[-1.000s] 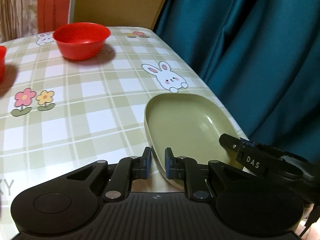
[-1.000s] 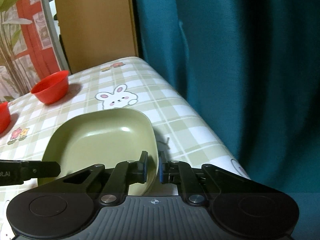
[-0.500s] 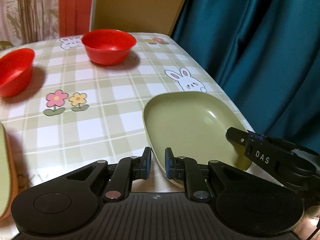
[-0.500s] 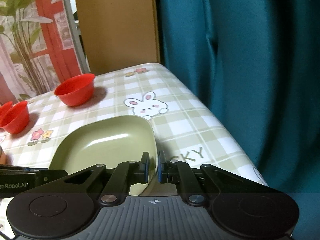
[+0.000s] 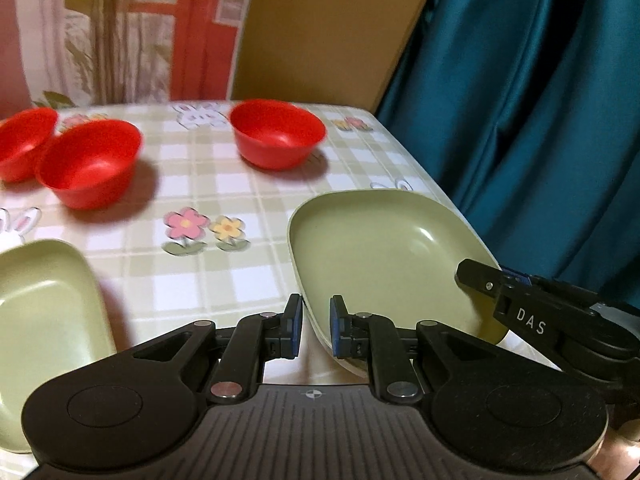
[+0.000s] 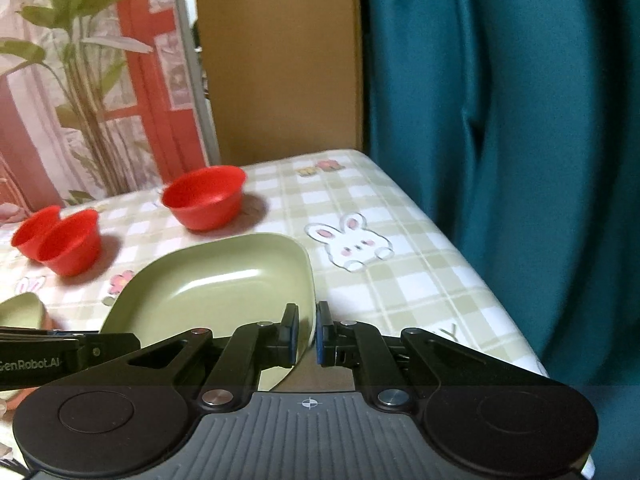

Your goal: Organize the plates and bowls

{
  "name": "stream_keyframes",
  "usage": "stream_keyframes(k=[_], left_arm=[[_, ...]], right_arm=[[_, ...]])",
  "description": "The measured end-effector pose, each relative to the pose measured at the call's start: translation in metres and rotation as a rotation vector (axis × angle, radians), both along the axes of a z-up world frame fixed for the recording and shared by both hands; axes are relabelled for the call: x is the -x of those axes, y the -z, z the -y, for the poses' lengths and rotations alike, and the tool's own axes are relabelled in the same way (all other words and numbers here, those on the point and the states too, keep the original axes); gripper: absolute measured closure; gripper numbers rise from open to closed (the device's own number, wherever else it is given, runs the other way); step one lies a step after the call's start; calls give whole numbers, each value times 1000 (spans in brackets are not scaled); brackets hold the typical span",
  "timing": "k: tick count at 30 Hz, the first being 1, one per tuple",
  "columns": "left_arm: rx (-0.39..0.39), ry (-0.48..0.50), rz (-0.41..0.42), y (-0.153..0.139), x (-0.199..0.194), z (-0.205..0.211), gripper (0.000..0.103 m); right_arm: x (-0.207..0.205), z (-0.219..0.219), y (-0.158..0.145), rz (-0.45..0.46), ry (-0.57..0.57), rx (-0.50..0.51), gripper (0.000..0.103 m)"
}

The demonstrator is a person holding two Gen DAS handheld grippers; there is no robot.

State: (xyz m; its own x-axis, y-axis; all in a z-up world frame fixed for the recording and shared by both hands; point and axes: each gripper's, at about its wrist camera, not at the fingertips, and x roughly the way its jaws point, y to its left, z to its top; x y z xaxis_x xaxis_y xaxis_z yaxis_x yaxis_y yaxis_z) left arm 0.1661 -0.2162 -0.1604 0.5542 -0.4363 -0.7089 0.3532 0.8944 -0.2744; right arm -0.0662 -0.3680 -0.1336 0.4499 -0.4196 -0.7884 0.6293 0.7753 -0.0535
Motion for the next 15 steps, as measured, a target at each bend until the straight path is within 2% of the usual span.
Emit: stream_keyframes(k=[9,15], left_arm=[[2,-61,69,-24,1,-52,88],[-29,-101,150,-55,-4,-94,88]], right_arm=[[-38,-37,-18,15,-84,13,95],[-73,-69,-34,49,-146,14,94]])
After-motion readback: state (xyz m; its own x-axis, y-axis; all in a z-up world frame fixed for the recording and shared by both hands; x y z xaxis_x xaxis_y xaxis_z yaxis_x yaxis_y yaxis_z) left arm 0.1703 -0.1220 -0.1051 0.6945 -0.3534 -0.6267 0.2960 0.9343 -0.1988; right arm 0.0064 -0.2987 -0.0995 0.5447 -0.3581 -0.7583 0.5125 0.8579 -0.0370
